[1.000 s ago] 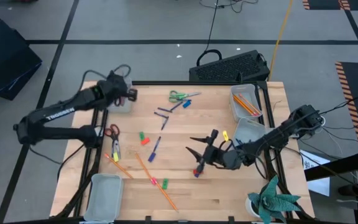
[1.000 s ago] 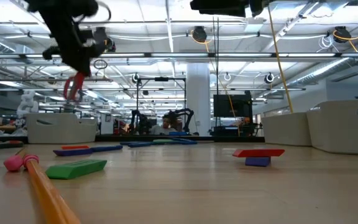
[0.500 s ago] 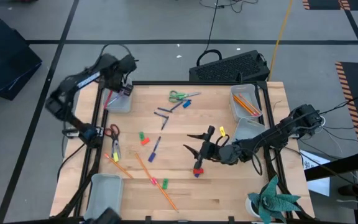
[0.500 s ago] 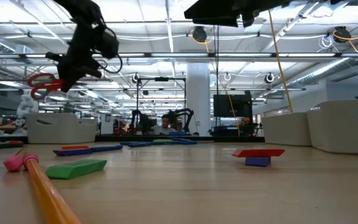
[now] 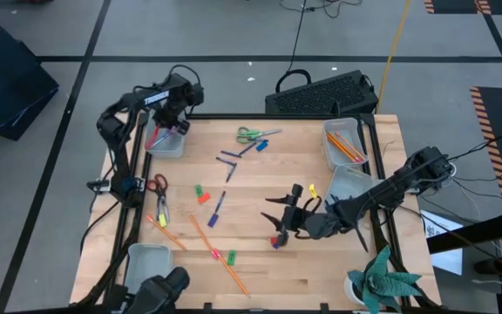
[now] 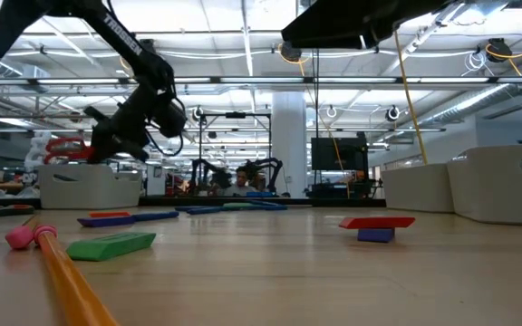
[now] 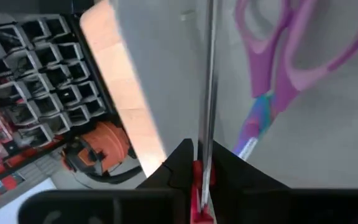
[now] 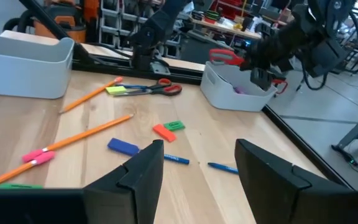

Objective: Sort crayons/erasers/pens/pencils in bins
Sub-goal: Put the red scissor into the top left gray bin, then put the green scissor into the top left gray bin

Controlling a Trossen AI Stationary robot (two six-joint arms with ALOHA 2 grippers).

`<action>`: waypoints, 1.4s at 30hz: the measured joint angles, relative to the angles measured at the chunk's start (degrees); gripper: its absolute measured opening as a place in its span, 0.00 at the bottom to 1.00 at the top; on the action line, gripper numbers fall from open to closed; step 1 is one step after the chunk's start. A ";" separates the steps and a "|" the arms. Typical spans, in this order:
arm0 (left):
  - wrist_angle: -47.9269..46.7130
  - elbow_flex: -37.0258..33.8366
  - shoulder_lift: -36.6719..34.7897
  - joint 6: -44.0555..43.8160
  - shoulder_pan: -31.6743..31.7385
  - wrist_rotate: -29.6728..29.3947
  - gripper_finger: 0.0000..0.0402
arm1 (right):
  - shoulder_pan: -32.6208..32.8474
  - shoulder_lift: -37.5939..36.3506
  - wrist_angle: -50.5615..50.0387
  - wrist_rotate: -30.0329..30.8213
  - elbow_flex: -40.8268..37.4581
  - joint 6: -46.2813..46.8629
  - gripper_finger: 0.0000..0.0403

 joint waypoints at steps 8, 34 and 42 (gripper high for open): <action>-0.54 -0.01 0.29 1.62 -1.47 -0.59 0.26 | -0.11 0.00 -0.02 0.54 0.00 0.02 0.48; 50.54 -36.71 -62.74 7.16 -42.56 7.60 0.41 | -36.30 17.02 -45.84 -33.01 34.95 -1.83 0.48; 79.39 -55.78 -69.04 18.93 -48.68 10.28 0.41 | -51.71 24.17 -48.04 -48.75 39.60 -6.48 0.48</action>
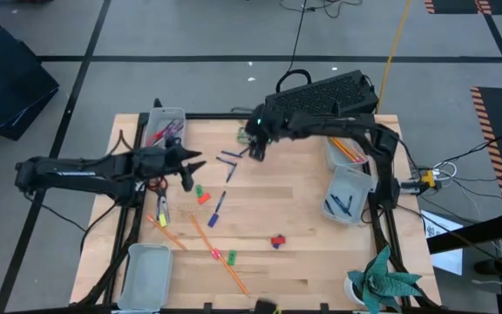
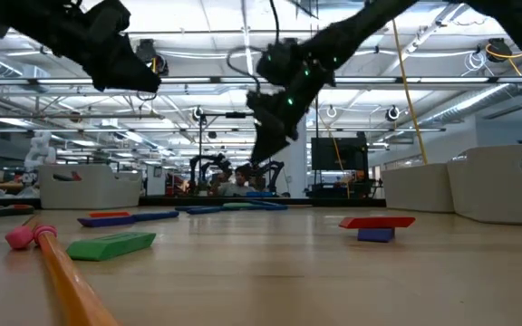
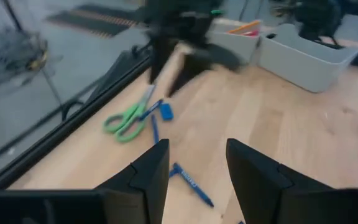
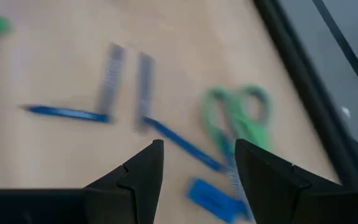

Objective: Sort crayons/erasers/pens/pencils in bins
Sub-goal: Put the green scissor into the top left gray bin

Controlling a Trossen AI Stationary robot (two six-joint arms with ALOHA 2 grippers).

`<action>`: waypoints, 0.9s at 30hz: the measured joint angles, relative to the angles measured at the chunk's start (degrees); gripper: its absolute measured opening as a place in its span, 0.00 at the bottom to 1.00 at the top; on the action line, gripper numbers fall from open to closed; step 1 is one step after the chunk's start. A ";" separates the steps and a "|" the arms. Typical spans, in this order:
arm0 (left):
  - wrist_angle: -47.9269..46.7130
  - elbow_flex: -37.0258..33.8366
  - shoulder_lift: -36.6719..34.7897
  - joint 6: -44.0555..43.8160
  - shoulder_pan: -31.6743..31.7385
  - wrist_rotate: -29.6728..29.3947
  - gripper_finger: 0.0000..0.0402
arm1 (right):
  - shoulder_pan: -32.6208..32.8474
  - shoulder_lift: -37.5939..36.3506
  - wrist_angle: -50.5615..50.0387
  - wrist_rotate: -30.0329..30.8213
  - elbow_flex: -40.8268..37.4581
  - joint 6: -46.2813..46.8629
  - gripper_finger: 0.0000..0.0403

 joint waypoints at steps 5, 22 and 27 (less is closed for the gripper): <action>10.86 -4.77 0.48 3.91 0.78 -0.32 0.41 | -7.12 2.87 0.00 -0.31 -0.02 -7.76 0.48; 11.75 -5.09 0.41 4.35 2.98 -0.26 0.41 | -14.57 8.64 -0.40 -9.36 -4.13 -20.62 0.39; 11.68 -5.09 0.41 3.67 2.98 -0.22 0.41 | -13.83 8.28 -5.13 -5.91 -4.09 -20.46 0.29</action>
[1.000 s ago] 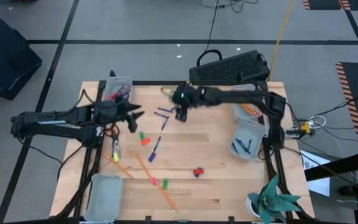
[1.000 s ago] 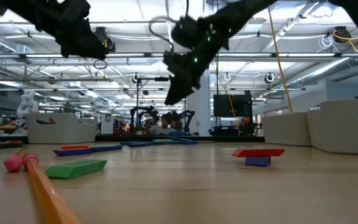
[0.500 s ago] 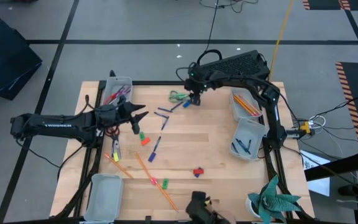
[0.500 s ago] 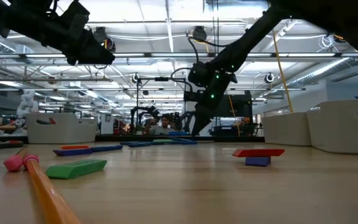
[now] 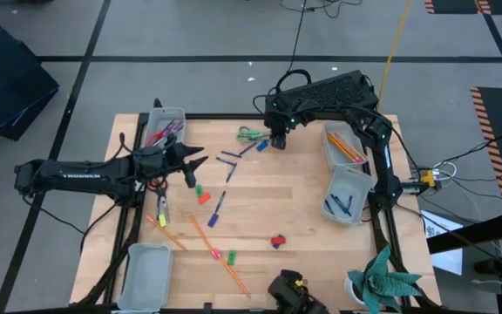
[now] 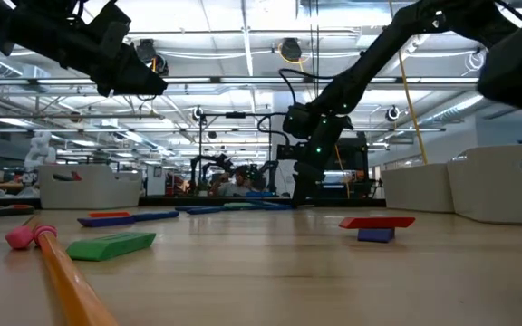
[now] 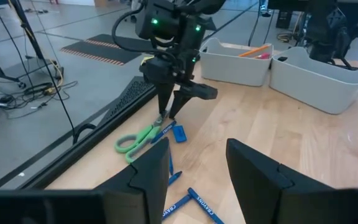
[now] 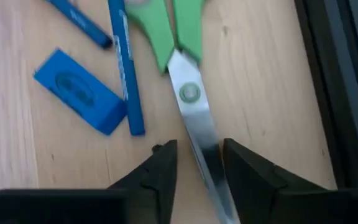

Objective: Sort crayons/erasers/pens/pencils in bins
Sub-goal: Put the green scissor into the top left gray bin

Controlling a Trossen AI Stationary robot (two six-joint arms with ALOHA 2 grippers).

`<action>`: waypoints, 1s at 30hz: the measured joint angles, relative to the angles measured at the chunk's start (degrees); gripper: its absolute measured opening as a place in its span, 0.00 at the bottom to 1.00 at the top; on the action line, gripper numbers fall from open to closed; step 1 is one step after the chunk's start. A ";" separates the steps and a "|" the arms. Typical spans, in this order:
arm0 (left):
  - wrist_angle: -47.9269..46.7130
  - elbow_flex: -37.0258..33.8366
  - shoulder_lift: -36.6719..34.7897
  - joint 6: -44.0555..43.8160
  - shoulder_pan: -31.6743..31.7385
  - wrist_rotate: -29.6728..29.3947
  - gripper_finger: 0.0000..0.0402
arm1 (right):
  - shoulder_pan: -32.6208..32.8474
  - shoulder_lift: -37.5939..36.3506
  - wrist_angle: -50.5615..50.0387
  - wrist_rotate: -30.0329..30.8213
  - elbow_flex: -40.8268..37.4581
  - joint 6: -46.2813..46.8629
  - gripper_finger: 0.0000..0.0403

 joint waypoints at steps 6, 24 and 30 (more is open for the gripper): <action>0.00 0.00 0.00 -0.02 0.00 0.00 0.41 | 2.42 -0.47 -6.05 7.58 -0.07 -1.63 0.10; -0.75 0.04 0.00 -1.77 -0.22 4.48 0.41 | 10.48 -8.66 -30.90 11.64 -0.50 13.64 0.24; -2.05 0.07 0.00 -1.28 -0.75 4.53 0.41 | 10.98 -10.90 -14.27 11.86 -0.44 17.69 0.39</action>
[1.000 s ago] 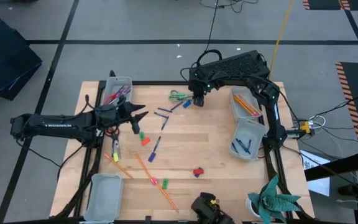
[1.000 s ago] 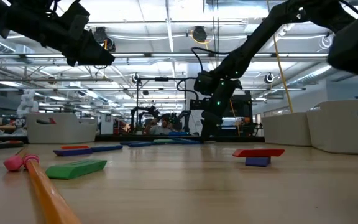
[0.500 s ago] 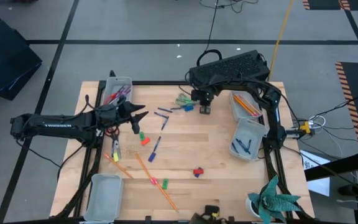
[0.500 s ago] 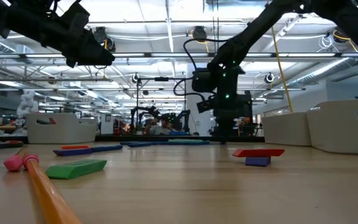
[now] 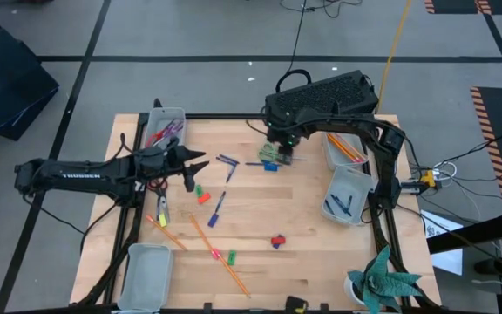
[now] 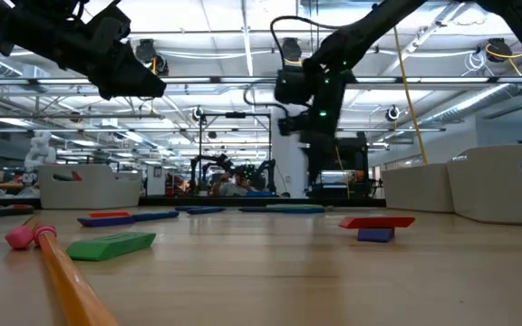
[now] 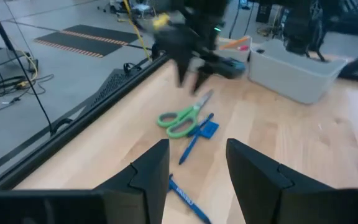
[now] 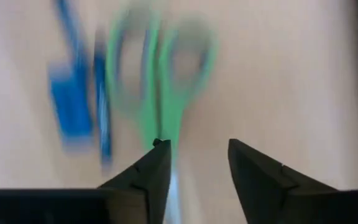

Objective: Sort crayons/erasers/pens/pencils in bins
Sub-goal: Put the green scissor into the top left gray bin

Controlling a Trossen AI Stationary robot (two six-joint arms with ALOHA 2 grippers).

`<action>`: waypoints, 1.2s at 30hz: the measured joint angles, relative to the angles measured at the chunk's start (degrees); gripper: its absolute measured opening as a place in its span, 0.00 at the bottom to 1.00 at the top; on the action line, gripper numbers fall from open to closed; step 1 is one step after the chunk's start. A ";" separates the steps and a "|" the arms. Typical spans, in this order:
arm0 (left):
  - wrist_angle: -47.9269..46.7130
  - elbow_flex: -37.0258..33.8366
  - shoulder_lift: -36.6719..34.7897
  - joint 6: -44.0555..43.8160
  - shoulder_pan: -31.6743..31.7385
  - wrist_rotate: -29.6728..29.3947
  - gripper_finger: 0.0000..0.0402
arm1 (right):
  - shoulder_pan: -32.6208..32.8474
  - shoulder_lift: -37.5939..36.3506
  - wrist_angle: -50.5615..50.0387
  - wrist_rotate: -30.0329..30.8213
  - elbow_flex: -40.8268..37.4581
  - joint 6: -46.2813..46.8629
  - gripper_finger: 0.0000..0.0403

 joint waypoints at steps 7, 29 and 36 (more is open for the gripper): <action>-10.85 5.17 0.00 -1.18 -0.32 -0.71 0.41 | -0.66 1.31 22.22 1.96 -7.57 12.19 0.37; -10.11 5.63 0.00 1.52 -0.30 -1.52 0.41 | 2.10 -0.57 29.96 1.33 -14.95 22.76 0.32; -9.64 5.59 0.00 1.65 -0.30 -1.54 0.41 | 2.52 3.15 30.62 1.42 -14.73 23.64 0.35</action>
